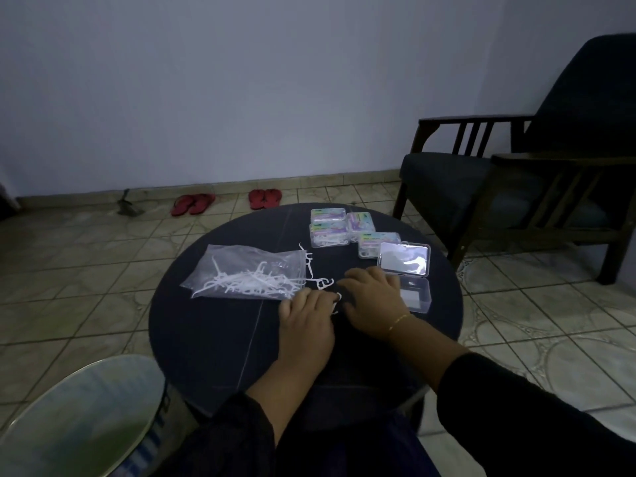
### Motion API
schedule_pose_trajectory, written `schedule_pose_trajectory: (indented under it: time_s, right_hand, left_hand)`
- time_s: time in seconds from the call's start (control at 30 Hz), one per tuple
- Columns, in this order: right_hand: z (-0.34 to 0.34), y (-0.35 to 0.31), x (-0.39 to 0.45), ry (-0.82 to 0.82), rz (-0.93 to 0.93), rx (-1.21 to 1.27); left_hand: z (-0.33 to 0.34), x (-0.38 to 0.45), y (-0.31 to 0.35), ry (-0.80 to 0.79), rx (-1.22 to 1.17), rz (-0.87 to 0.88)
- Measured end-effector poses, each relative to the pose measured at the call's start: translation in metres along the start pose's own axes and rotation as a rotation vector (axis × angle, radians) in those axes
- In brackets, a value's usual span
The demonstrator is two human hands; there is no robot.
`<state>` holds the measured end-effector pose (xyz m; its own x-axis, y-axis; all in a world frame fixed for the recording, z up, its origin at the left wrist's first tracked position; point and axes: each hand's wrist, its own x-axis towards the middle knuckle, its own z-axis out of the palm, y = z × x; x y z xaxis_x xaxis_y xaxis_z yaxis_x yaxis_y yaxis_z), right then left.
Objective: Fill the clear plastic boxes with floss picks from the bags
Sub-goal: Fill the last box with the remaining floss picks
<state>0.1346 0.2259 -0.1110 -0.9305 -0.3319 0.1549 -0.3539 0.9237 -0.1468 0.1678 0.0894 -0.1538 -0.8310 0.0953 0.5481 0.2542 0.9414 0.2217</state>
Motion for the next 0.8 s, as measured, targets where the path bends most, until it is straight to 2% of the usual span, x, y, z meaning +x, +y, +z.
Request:
schedule_pose_trajectory:
  time_s: [0.1,0.17,0.5,0.73,0.8]
  right_hand:
    - [0.01,-0.011,0.006,-0.145,-0.025,-0.054]
    - [0.014,-0.014,0.009,-0.179,-0.023,-0.081]
    - [0.013,-0.02,0.034,-0.125,0.004,-0.196]
    - [0.001,-0.024,0.065,-0.419,-0.057,-0.104]
    - [0.003,-0.026,0.073,-0.456,-0.055,-0.134]
  left_hand:
    - [-0.012,-0.002,-0.016,-0.12,0.086,-0.063]
    - [-0.016,-0.002,-0.022,-0.196,0.095,-0.115]
    - [-0.016,0.0,-0.024,-0.229,0.045,-0.093]
    - [-0.01,0.0,-0.027,-0.229,-0.035,-0.028]
    - [-0.003,-0.002,-0.029,-0.177,-0.035,-0.038]
